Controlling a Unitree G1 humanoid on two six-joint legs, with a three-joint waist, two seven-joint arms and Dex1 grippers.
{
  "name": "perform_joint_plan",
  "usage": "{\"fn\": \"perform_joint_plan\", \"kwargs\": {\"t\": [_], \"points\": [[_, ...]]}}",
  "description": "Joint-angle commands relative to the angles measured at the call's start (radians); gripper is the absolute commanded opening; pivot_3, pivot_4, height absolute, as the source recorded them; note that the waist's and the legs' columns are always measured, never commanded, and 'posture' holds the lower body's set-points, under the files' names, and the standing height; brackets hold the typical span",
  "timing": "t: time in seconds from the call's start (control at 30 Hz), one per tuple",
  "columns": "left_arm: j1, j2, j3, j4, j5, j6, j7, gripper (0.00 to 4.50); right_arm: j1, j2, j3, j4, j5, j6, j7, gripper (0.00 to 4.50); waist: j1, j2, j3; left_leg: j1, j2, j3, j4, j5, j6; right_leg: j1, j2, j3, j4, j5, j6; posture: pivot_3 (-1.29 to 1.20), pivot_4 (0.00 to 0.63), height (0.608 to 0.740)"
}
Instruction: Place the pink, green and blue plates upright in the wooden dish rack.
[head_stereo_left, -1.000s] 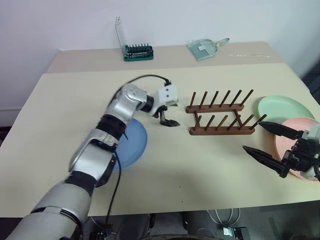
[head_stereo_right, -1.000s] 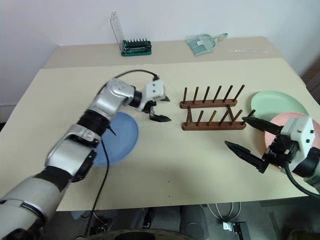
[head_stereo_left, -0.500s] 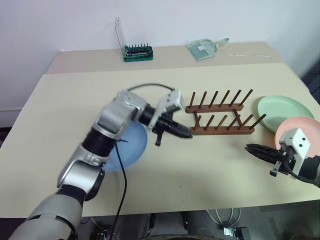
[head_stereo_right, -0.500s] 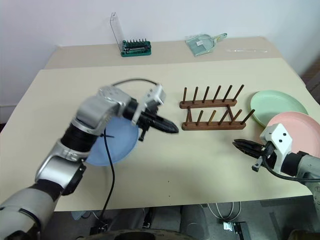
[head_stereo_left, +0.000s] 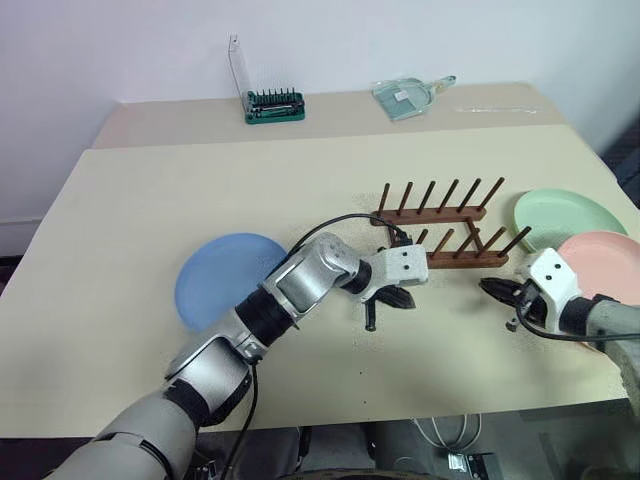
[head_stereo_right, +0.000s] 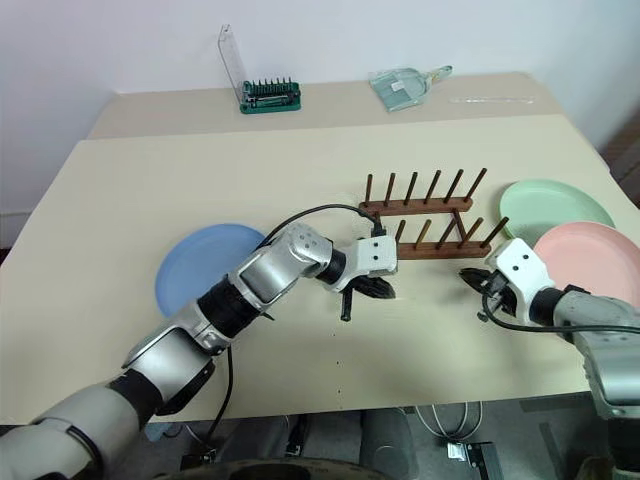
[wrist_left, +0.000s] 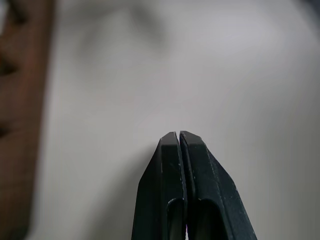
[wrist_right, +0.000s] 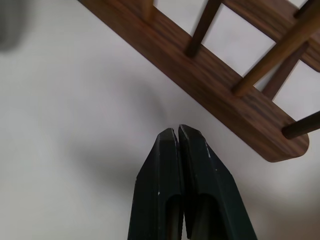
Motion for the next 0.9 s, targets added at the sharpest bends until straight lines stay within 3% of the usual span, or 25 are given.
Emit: {"fn": "perform_joint_plan", "kwargs": {"t": [0.03, 0.37, 0.9], "points": [[-0.033, -0.036, -0.004, 0.075, 0.07, -0.074, 0.091, 0.03, -0.065, 0.01, 0.026, 0.047, -0.038, -0.043, -0.02, 0.08, 0.001, 0.0, 0.0, 0.0, 0.0, 0.0, 0.0, 0.0, 0.0, 0.0, 0.0, 0.0, 0.0, 0.0, 0.0, 0.0, 0.15, 0.74], [-0.103, -0.082, 0.044, 0.298, 0.144, -0.221, 0.202, 0.03, -0.268, 0.039, 0.126, 0.297, -0.136, -0.184, -0.029, 0.08, -0.001, 0.0, 0.0, 0.001, 0.0, 0.001, 0.001, 0.0, 0.0, 0.001, 0.0, 0.0, -0.001, 0.002, 0.0, 0.0, 0.15, 0.74], [-0.18, -0.093, 0.133, 0.478, 0.177, -0.327, 0.277, 0.03, -0.364, 0.07, 0.164, 0.431, -0.169, -0.291, -0.023, 0.08, -0.005, 0.001, -0.001, 0.0, 0.0, 0.001, 0.001, 0.0, 0.0, 0.0, 0.001, 0.001, -0.001, 0.003, 0.0, 0.0, 0.15, 0.74]]}}
